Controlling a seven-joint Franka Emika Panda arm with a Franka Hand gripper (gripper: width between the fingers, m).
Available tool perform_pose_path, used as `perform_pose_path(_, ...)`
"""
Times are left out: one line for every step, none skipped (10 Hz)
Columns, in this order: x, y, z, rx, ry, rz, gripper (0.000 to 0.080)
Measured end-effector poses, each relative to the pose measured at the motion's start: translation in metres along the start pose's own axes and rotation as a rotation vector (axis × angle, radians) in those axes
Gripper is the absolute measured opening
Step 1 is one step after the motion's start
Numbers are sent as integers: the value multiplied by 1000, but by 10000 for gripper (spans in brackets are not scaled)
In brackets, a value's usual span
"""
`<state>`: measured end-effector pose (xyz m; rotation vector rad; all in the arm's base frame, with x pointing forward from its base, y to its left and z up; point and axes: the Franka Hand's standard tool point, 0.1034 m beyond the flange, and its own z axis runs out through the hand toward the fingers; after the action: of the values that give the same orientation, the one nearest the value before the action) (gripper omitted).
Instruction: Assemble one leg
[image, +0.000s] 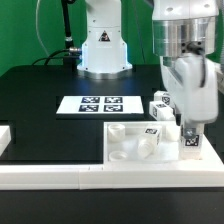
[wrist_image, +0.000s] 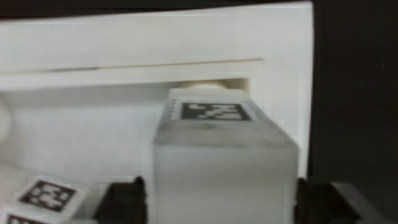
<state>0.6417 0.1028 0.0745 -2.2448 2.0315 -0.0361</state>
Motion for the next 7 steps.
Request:
perform_pose_path(-1,3,1,8,2,-125,565)
perform_pose_path(-3,8,3,4,2,-242,565)
perform_pose_path(-6,10,3,4,4,-302,632)
perform_pose_path(-3,9,4,3,5,-370,647)
perform_pose_path(-2,9,4,2,7,-424,647)
perform_pose_path(-4,10,4,-2,10,-536,647)
perform_pose_path(-13,11,4,-25,29,-760,649)
